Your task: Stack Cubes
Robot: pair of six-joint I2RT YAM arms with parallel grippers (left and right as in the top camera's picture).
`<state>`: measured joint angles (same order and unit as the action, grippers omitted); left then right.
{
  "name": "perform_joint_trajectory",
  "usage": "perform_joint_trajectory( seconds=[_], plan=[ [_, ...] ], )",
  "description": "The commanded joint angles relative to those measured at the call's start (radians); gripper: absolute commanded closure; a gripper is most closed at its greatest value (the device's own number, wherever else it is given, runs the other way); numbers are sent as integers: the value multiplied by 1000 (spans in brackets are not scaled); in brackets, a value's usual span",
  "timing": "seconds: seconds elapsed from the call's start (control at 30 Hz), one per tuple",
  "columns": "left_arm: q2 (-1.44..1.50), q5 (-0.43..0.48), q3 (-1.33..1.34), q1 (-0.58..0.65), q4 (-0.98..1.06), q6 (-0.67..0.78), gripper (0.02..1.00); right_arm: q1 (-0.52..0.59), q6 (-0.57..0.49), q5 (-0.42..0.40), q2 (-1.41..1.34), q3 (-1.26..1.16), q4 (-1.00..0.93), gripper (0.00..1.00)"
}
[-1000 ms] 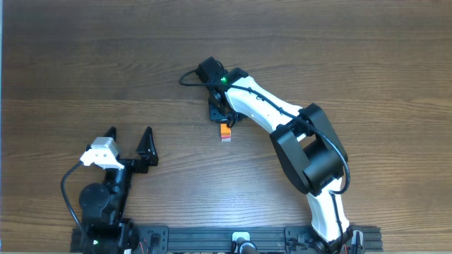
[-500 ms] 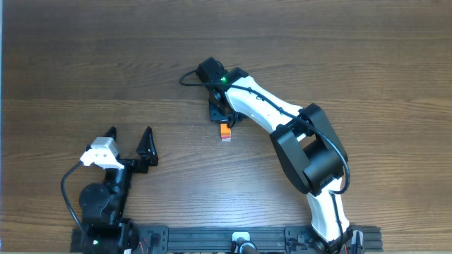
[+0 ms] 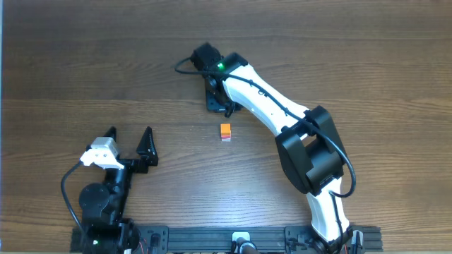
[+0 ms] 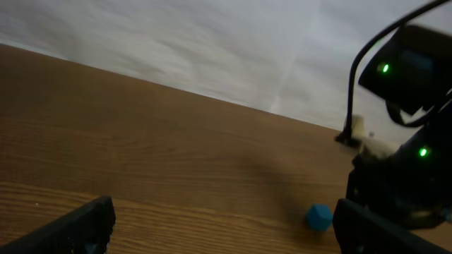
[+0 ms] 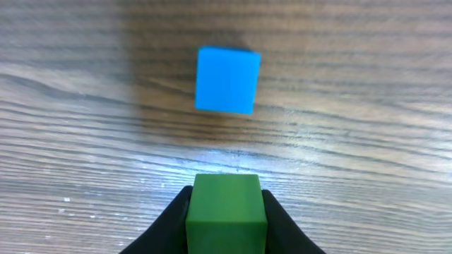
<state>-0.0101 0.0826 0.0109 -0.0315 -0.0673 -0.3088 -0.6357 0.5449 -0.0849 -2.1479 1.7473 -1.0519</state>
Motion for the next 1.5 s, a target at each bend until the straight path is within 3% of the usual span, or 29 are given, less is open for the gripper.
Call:
perform_joint_trajectory(
  seconds=[0.03, 0.4, 0.8, 1.1, 1.5],
  plan=[
    [7, 6, -5, -4, -3, 14, 18, -1, 0, -39, -12, 80, -46, 779],
    [7, 6, -5, -4, -3, 14, 18, -29, 2, -54, 62, 166, -198, 779],
    [7, 6, -5, -4, -3, 14, 18, -131, 92, -115, 225, 114, -293, 781],
    [7, 6, -5, -4, -3, 14, 18, -131, 124, -60, 299, -105, -180, 825],
    [7, 6, -5, -4, -3, 14, 18, -123, 104, -17, 307, -195, -91, 864]
  ],
)
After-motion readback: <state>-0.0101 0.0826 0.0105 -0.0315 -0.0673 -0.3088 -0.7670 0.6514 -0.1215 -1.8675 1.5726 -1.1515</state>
